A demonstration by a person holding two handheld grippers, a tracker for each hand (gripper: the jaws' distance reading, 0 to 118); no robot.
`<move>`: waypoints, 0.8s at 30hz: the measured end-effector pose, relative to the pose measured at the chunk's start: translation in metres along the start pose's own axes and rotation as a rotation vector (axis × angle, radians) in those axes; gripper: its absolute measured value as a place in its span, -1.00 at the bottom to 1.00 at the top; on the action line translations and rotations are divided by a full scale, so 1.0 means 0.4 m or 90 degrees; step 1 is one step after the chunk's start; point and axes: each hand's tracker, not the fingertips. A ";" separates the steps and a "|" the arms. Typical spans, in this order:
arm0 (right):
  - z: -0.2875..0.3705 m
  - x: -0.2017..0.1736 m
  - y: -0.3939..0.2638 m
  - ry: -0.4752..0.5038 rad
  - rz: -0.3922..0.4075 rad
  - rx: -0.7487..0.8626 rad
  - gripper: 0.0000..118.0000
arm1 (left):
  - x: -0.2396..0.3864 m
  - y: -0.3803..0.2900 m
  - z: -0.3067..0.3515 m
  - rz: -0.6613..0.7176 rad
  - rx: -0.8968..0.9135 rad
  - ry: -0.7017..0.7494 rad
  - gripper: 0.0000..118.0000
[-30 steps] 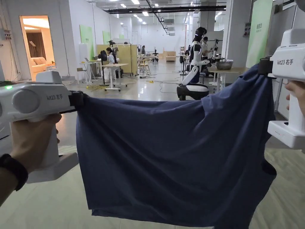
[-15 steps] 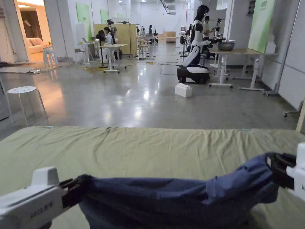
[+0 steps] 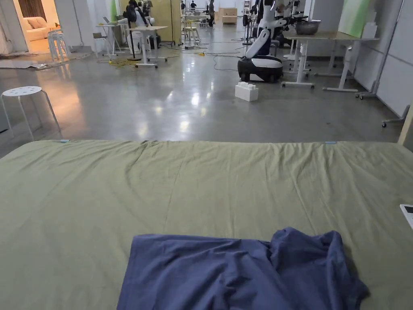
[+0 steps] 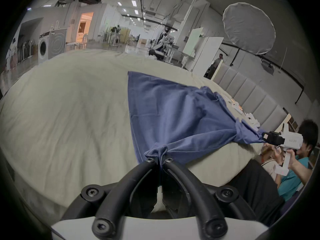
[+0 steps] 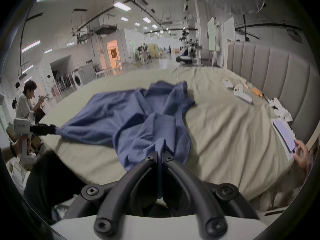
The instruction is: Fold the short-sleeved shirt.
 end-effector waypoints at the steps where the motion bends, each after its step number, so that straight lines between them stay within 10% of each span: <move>1: 0.002 -0.003 -0.022 -0.005 -0.011 -0.005 -0.93 | -0.008 -0.006 -0.007 0.001 -0.008 0.002 -0.93; 15: -0.035 -0.010 -0.057 0.008 -0.019 -0.052 -0.93 | -0.027 -0.040 -0.027 -0.017 -0.055 -0.010 -0.88; 17: -0.042 0.002 -0.063 0.007 -0.034 -0.058 -0.68 | -0.031 -0.046 -0.020 -0.014 -0.057 -0.014 -0.36; 20: -0.028 0.014 -0.072 -0.007 -0.048 -0.070 0.57 | -0.019 -0.035 0.006 -0.021 -0.054 0.013 0.47; 24: 0.058 0.017 -0.043 -0.038 -0.081 -0.003 0.43 | 0.026 -0.003 0.097 -0.133 -0.013 0.100 0.66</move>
